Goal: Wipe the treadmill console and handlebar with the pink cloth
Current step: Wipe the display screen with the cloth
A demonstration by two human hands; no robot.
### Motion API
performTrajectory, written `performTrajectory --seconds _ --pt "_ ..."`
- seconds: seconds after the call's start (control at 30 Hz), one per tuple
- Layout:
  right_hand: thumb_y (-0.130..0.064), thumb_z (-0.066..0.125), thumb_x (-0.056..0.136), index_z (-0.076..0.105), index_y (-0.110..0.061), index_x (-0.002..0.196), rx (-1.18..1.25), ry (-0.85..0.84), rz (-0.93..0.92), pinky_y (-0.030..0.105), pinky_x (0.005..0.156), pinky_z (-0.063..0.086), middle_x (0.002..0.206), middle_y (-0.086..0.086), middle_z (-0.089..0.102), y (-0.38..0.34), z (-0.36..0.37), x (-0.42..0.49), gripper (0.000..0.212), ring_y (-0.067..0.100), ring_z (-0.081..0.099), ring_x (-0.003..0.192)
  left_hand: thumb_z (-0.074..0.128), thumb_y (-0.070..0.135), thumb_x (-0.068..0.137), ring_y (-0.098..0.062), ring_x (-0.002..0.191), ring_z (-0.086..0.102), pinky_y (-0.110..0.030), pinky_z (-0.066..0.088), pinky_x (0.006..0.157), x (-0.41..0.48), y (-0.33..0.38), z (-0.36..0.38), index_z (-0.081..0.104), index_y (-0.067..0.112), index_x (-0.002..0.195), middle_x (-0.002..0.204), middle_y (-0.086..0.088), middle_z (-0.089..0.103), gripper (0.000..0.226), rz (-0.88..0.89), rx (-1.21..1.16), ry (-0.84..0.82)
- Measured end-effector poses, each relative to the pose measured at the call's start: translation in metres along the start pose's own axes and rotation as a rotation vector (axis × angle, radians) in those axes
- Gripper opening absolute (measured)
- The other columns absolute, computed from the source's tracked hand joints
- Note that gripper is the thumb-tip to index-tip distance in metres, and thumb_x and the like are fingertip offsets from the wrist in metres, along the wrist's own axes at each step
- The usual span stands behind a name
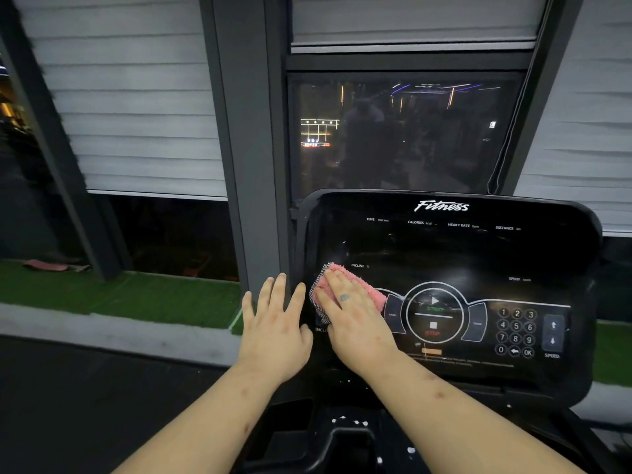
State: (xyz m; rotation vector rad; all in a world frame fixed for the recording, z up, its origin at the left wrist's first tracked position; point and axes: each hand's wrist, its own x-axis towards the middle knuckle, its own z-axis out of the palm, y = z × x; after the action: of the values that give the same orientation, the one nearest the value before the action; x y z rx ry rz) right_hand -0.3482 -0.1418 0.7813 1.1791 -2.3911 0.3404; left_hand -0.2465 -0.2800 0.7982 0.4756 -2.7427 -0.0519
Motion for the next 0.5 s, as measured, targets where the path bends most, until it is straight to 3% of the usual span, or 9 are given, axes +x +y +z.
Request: performTrajectory --seconds 0.1,0.3,0.5 --pt "-0.020 0.070 0.091 0.045 -0.020 0.155 -0.024 -0.005 -0.048 0.049 0.124 0.029 0.169 0.008 0.026 -0.005 0.013 -0.007 0.069 0.026 0.023 0.157 0.043 0.045 0.101 -0.027 0.159 -0.009 -0.058 -0.003 0.127 -0.005 -0.004 0.003 0.006 0.032 0.165 0.173 -0.007 -0.007 0.076 -0.009 -0.004 -0.021" --pt "-0.021 0.063 0.096 0.037 -0.021 0.158 0.002 -0.062 -0.082 0.050 0.124 0.028 0.171 0.006 0.019 -0.011 0.031 -0.019 0.068 0.023 0.013 0.159 0.043 0.044 0.100 -0.027 0.159 -0.008 -0.058 -0.002 0.127 -0.016 -0.011 0.013 0.007 0.032 0.165 0.173 -0.007 -0.004 0.075 -0.013 -0.012 -0.038" --pt "-0.026 0.029 0.096 0.049 -0.018 0.152 -0.018 -0.053 -0.159 0.051 0.122 0.031 0.167 0.008 0.031 -0.014 0.036 -0.038 0.060 0.025 0.024 0.156 0.043 0.043 0.101 -0.026 0.160 -0.008 -0.056 -0.003 0.126 -0.025 -0.011 0.018 0.008 0.033 0.165 0.173 -0.005 -0.005 0.074 -0.017 -0.033 -0.063"
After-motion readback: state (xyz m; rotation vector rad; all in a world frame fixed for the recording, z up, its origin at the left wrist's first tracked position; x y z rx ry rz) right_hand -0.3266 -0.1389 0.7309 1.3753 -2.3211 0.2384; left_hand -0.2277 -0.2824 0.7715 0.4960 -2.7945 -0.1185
